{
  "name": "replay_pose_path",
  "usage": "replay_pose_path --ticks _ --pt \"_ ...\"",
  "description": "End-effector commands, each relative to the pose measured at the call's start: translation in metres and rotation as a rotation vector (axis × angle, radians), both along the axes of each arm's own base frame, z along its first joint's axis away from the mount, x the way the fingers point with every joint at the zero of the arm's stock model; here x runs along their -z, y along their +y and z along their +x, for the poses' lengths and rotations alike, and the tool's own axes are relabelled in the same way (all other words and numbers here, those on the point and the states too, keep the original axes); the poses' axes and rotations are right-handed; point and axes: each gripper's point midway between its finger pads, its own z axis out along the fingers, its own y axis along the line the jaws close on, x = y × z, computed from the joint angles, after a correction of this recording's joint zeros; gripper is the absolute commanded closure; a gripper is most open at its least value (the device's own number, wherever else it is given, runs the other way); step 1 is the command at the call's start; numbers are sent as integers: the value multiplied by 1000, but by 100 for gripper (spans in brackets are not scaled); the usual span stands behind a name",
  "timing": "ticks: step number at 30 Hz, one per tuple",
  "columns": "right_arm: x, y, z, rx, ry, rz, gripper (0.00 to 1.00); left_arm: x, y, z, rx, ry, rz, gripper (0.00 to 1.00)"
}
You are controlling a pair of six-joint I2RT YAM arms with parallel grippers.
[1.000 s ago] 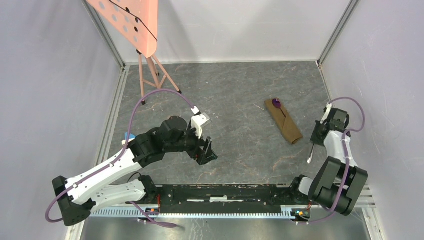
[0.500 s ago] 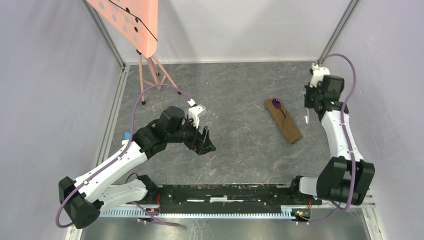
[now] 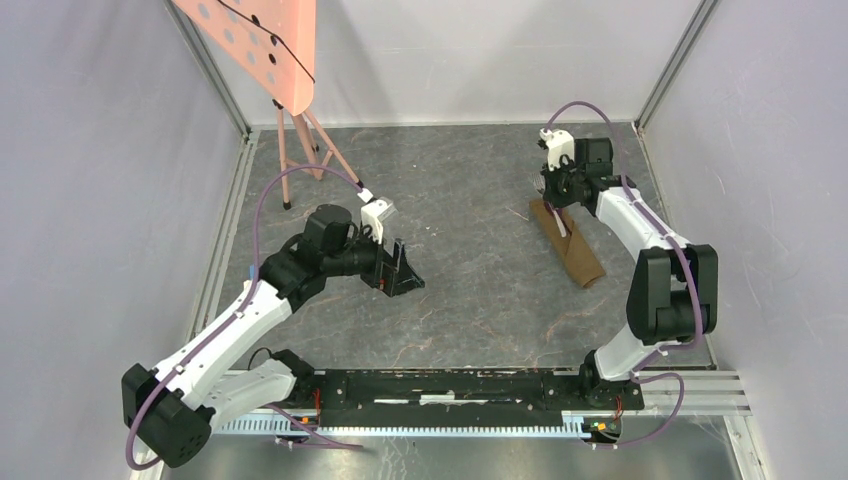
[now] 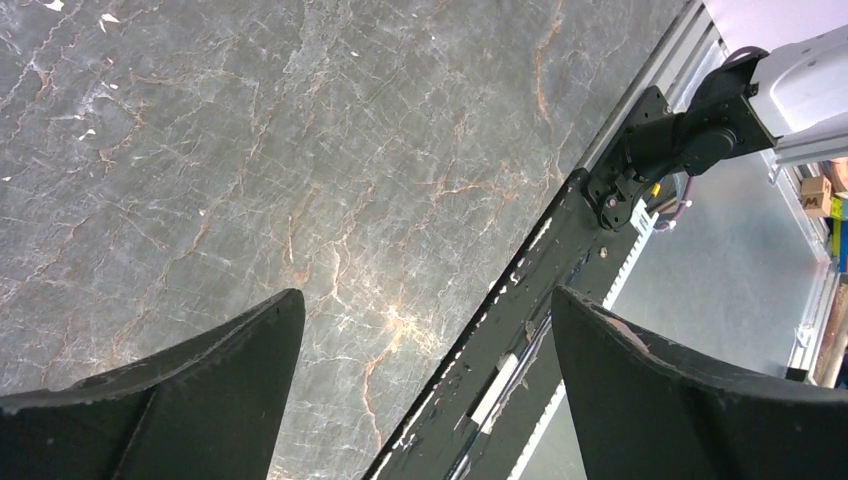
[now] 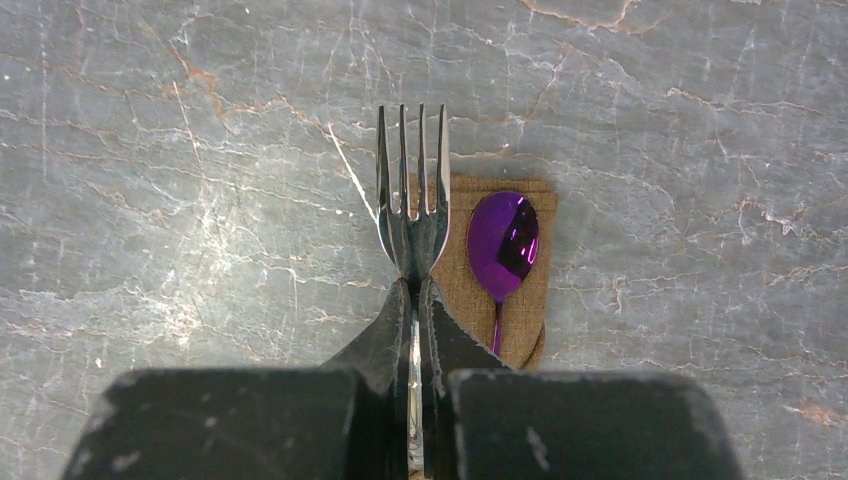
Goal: Fold the napkin into a case and place the utensils inside
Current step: Insert the fork into the folded napkin.
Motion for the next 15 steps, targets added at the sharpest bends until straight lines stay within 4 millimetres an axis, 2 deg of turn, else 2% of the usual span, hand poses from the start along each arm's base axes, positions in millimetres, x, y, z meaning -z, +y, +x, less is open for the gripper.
replay_pose_path --ticks 1,4,15 --pt "0 -1 7 -38 -58 -22 100 -18 -2 2 2 -57 -59 0" --pt "11 0 3 -42 -47 -19 100 -18 -2 3 0 -58 -66 0" --pt "32 -6 2 -37 -21 -56 100 -18 -2 2 7 -41 -81 0"
